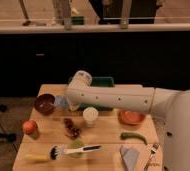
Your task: Wipe purple bowl with sponge
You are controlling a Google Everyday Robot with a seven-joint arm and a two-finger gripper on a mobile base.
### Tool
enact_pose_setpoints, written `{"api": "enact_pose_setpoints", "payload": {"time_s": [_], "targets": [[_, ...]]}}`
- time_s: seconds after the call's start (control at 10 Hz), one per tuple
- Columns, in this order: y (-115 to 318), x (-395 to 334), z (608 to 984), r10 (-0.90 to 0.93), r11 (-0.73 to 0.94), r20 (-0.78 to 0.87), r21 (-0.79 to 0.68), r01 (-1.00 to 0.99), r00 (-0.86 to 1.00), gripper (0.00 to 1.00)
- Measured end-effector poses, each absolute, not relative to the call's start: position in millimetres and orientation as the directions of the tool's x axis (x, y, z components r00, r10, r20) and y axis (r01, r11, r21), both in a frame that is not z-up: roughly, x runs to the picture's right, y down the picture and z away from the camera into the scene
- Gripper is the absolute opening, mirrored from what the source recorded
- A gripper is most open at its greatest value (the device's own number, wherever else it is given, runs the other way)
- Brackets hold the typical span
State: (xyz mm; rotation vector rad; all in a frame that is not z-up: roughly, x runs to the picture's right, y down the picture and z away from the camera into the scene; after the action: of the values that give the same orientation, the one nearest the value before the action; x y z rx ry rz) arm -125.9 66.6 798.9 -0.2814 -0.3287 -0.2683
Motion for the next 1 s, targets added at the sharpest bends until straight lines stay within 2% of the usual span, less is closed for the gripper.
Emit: {"api": "enact_pose_setpoints", "payload": {"time_s": [0.6, 1.0], "targets": [[42, -162, 808, -0.371, 0.886, 0.284, -0.176, 0.429, 0.884, 0.00], [33, -212, 828, -0.441, 0.849, 0.299, -0.168, 0.502, 0.846, 0.00]]}}
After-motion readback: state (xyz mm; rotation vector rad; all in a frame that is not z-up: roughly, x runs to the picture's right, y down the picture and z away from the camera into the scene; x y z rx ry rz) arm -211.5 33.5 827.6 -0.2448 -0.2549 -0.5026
